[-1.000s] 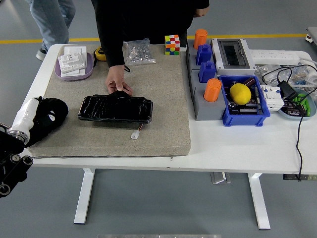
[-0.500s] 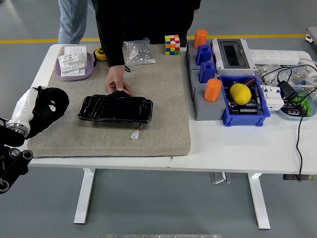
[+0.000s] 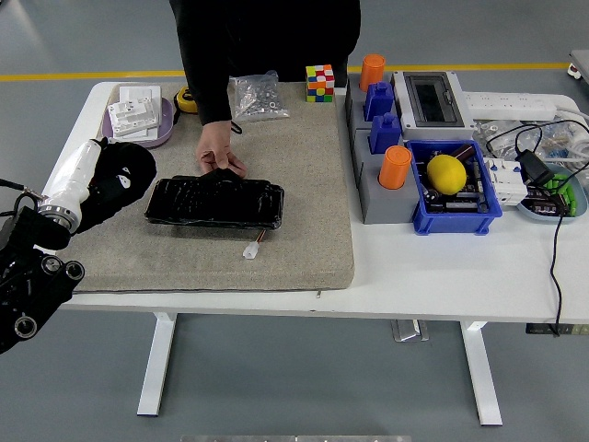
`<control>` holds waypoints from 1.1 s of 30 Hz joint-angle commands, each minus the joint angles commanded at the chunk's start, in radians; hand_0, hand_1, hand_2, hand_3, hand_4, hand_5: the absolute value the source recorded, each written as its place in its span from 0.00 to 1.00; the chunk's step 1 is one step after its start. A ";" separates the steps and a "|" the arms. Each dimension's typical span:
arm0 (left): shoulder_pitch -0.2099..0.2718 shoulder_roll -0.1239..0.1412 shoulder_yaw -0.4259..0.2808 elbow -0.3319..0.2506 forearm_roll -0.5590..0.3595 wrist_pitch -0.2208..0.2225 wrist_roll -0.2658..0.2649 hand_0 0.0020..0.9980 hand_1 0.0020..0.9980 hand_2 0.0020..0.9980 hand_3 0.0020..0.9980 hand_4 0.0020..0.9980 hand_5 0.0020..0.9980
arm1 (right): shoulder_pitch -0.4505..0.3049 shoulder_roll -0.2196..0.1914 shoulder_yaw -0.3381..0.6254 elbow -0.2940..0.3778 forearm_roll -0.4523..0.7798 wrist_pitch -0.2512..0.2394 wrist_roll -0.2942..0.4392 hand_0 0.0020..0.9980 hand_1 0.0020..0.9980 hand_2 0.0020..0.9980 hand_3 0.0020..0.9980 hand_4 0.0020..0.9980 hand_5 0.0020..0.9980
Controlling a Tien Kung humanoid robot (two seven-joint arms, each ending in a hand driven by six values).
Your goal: Pick the rag up,wipe the panel,place it on the desk
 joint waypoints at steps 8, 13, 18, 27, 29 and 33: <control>-0.038 -0.010 0.066 0.039 0.012 -0.004 0.017 0.36 0.23 0.63 0.41 0.00 0.00 | 0.005 -0.001 -0.004 -0.001 0.003 0.003 0.002 0.70 0.59 0.68 0.63 1.00 0.63; -0.053 -0.018 0.099 0.045 0.014 -0.002 0.024 0.36 0.23 0.63 0.41 0.00 0.00 | 0.006 -0.002 -0.005 -0.001 0.004 0.003 0.003 0.70 0.59 0.68 0.63 1.00 0.63; -0.063 -0.028 0.130 0.032 0.021 -0.006 0.031 0.36 0.23 0.63 0.41 0.00 0.00 | 0.006 -0.002 -0.004 -0.003 0.003 0.006 0.003 0.70 0.59 0.68 0.63 1.00 0.63; -0.088 -0.043 0.199 -0.005 0.032 -0.009 0.040 0.36 0.23 0.62 0.42 0.00 0.00 | 0.008 -0.004 -0.007 -0.005 0.003 0.009 0.003 0.70 0.59 0.68 0.63 1.00 0.63; -0.097 -0.049 0.221 -0.009 0.031 -0.010 0.043 0.36 0.23 0.62 0.42 0.00 0.00 | 0.009 -0.004 -0.007 -0.005 0.003 0.010 0.003 0.70 0.59 0.68 0.63 1.00 0.63; -0.114 -0.066 0.257 -0.008 0.028 -0.010 0.044 0.36 0.23 0.63 0.42 0.00 0.00 | 0.011 -0.004 -0.010 -0.005 0.003 0.012 0.003 0.70 0.59 0.68 0.63 1.00 0.63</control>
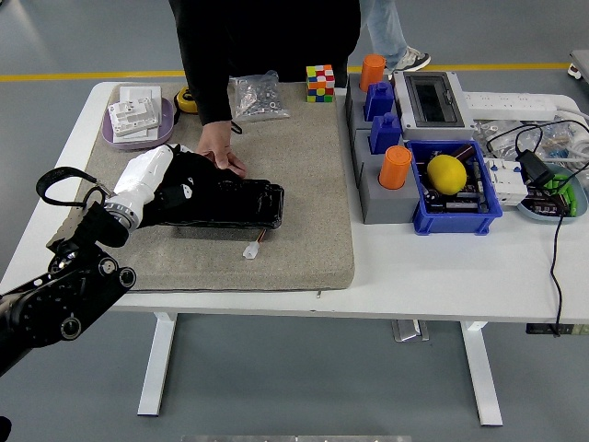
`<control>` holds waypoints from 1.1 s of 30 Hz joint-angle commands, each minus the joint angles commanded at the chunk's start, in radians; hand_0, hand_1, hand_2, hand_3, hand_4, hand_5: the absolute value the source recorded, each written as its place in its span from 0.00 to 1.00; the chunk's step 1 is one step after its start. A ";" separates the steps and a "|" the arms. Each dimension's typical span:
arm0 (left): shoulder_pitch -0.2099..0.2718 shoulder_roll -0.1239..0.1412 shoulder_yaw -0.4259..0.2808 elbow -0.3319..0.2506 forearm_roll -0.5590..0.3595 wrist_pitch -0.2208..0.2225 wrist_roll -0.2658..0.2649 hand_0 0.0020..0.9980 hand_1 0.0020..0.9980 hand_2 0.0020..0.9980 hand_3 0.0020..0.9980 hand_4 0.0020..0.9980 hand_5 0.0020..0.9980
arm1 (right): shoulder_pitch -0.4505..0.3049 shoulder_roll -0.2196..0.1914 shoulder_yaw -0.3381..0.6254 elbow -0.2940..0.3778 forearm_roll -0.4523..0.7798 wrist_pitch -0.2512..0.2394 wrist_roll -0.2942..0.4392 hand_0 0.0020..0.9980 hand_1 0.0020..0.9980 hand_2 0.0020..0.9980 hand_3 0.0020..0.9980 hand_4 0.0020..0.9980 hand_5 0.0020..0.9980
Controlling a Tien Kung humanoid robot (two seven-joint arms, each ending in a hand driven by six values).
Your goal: Pick the rag up,wipe the panel,place it on the desk
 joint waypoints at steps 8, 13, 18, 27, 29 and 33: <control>-0.030 -0.021 0.064 -0.002 -0.009 -0.005 0.005 0.36 0.23 0.62 0.42 0.00 0.00 | 0.002 -0.005 -0.004 -0.002 -0.003 0.006 -0.004 0.70 0.59 0.68 0.63 1.00 0.63; -0.053 -0.033 0.106 -0.008 -0.017 -0.008 0.008 0.36 0.23 0.63 0.42 0.00 0.00 | 0.005 -0.007 -0.004 -0.003 -0.005 0.008 -0.006 0.70 0.59 0.68 0.63 1.00 0.63; -0.070 -0.042 0.141 -0.013 -0.024 -0.013 0.011 0.36 0.23 0.63 0.42 0.00 0.00 | 0.009 -0.011 -0.006 -0.003 -0.005 0.010 -0.007 0.70 0.59 0.68 0.63 1.00 0.63; -0.099 -0.059 0.193 -0.021 -0.028 -0.017 0.019 0.36 0.23 0.63 0.43 0.00 0.00 | 0.010 -0.013 -0.005 -0.006 -0.006 0.015 -0.009 0.70 0.59 0.68 0.63 1.00 0.63; -0.105 -0.065 0.207 -0.023 -0.032 -0.016 0.019 0.36 0.23 0.63 0.43 0.00 0.00 | 0.012 -0.014 -0.007 -0.006 -0.005 0.016 -0.010 0.70 0.59 0.68 0.63 1.00 0.63; -0.117 -0.077 0.232 -0.028 -0.034 -0.017 0.022 0.35 0.23 0.63 0.43 0.00 0.00 | 0.014 -0.014 -0.009 -0.007 -0.005 0.018 -0.011 0.70 0.59 0.68 0.63 1.00 0.62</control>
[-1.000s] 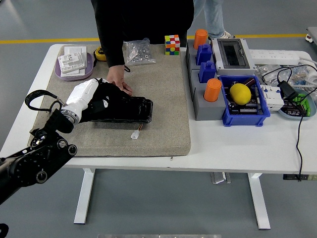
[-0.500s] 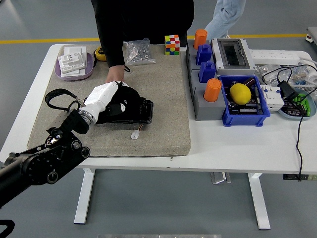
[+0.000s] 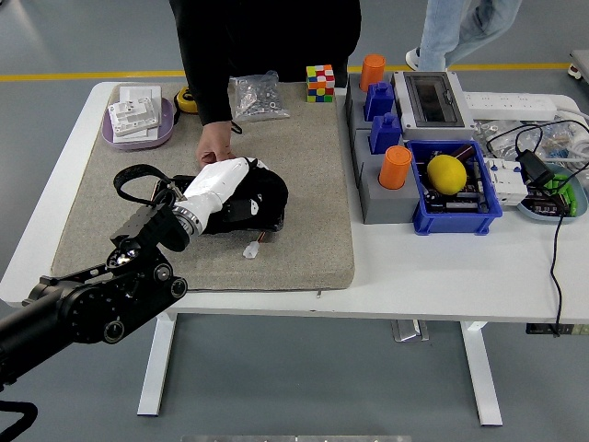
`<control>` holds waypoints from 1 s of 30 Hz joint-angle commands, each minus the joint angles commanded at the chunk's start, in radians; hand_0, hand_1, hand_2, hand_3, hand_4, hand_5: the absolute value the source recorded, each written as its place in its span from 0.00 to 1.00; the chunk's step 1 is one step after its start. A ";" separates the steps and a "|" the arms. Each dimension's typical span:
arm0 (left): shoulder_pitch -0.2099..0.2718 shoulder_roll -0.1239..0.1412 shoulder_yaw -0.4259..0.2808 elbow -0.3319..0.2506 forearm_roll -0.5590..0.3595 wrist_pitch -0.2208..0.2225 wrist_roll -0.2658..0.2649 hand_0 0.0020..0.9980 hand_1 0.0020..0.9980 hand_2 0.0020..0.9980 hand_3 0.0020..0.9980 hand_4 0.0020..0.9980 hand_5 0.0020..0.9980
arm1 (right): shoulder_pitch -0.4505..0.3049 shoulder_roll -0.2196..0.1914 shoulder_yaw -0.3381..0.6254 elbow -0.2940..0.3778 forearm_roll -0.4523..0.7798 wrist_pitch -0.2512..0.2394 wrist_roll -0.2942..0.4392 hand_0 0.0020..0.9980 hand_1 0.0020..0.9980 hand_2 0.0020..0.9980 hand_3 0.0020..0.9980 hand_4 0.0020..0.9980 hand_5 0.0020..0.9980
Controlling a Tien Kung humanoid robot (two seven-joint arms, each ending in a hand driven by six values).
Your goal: Pick the rag up,wipe the panel,place it on the desk
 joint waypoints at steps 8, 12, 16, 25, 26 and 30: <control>-0.016 -0.022 0.032 -0.008 -0.007 -0.001 0.004 0.35 0.23 0.63 0.43 0.00 0.00 | 0.002 -0.001 -0.003 -0.003 0.003 0.004 -0.002 0.70 0.59 0.68 0.63 1.00 0.62; -0.020 -0.023 0.034 -0.007 -0.007 0.001 0.004 0.35 0.23 0.63 0.43 0.00 0.00 | 0.002 -0.001 -0.005 -0.002 0.004 0.005 -0.002 0.70 0.59 0.68 0.62 1.00 0.62; -0.017 -0.022 0.022 0.005 -0.010 0.005 0.004 0.35 0.23 0.63 0.43 0.00 0.00 | 0.000 -0.001 -0.003 -0.002 0.003 0.005 -0.003 0.70 0.59 0.68 0.62 1.00 0.62; -0.004 -0.011 0.002 0.022 -0.008 0.012 0.008 0.35 0.23 0.62 0.42 0.00 0.00 | -0.003 0.002 -0.002 -0.001 0.005 0.000 -0.003 0.70 0.59 0.68 0.63 1.00 0.62; -0.001 -0.009 -0.001 0.025 -0.006 0.013 0.009 0.35 0.23 0.62 0.42 0.00 0.00 | -0.003 0.002 -0.002 0.000 0.006 -0.002 -0.003 0.70 0.59 0.68 0.63 1.00 0.62; 0.013 -0.006 -0.029 0.032 -0.001 0.019 0.011 0.33 0.23 0.62 0.42 0.00 0.00 | -0.005 0.002 0.000 0.000 0.005 -0.003 -0.004 0.70 0.59 0.68 0.62 1.00 0.62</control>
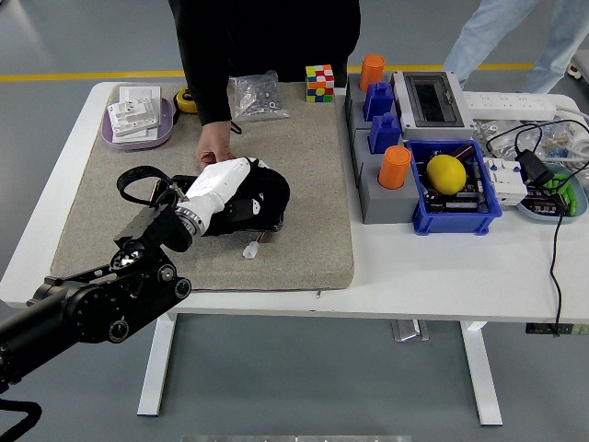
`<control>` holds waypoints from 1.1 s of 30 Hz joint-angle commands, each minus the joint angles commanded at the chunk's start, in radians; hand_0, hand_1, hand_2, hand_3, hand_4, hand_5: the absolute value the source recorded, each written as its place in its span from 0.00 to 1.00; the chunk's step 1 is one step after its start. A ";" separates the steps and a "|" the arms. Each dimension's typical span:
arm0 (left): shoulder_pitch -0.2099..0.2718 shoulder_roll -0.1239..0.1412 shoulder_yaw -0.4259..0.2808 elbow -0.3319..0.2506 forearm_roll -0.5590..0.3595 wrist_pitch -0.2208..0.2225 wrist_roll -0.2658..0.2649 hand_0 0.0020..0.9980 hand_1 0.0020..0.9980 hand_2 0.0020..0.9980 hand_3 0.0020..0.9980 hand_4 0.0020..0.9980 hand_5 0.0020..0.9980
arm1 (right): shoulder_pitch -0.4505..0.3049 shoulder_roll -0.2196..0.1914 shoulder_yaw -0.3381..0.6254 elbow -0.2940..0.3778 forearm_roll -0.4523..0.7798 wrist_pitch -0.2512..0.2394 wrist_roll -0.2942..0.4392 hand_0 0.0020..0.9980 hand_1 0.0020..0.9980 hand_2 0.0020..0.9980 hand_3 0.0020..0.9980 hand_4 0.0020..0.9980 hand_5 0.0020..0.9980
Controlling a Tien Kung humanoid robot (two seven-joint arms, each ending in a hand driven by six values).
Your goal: Pick the rag up,wipe the panel,place it on the desk
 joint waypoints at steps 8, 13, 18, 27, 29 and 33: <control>0.011 0.014 -0.058 0.020 0.011 0.003 0.004 0.32 0.23 0.62 0.42 0.00 0.00 | -0.005 0.000 0.011 0.000 -0.005 0.000 -0.002 0.70 0.59 0.68 0.63 1.00 0.62; 0.021 0.024 -0.076 0.034 0.015 0.007 0.006 0.31 0.22 0.61 0.42 0.00 0.00 | -0.006 0.001 0.014 0.000 -0.006 -0.001 -0.002 0.70 0.59 0.68 0.63 1.00 0.62; 0.035 0.033 -0.099 0.041 0.025 0.013 0.011 0.31 0.22 0.62 0.42 0.00 0.00 | -0.009 0.002 0.015 -0.001 -0.007 0.000 -0.002 0.70 0.59 0.68 0.63 1.00 0.62; 0.057 0.059 -0.150 0.042 0.046 0.021 0.018 0.31 0.22 0.61 0.42 0.00 0.00 | -0.012 0.001 0.017 -0.002 -0.007 -0.001 -0.004 0.70 0.59 0.68 0.63 1.00 0.62; 0.060 0.063 -0.159 0.043 0.049 0.025 0.019 0.30 0.23 0.61 0.43 0.00 0.00 | -0.013 0.002 0.018 -0.002 -0.007 -0.001 -0.004 0.70 0.59 0.68 0.63 1.00 0.62; 0.071 0.077 -0.184 0.044 0.059 0.032 0.024 0.30 0.23 0.61 0.43 0.00 0.00 | -0.014 0.002 0.017 -0.002 -0.006 -0.002 -0.004 0.70 0.59 0.68 0.63 1.00 0.62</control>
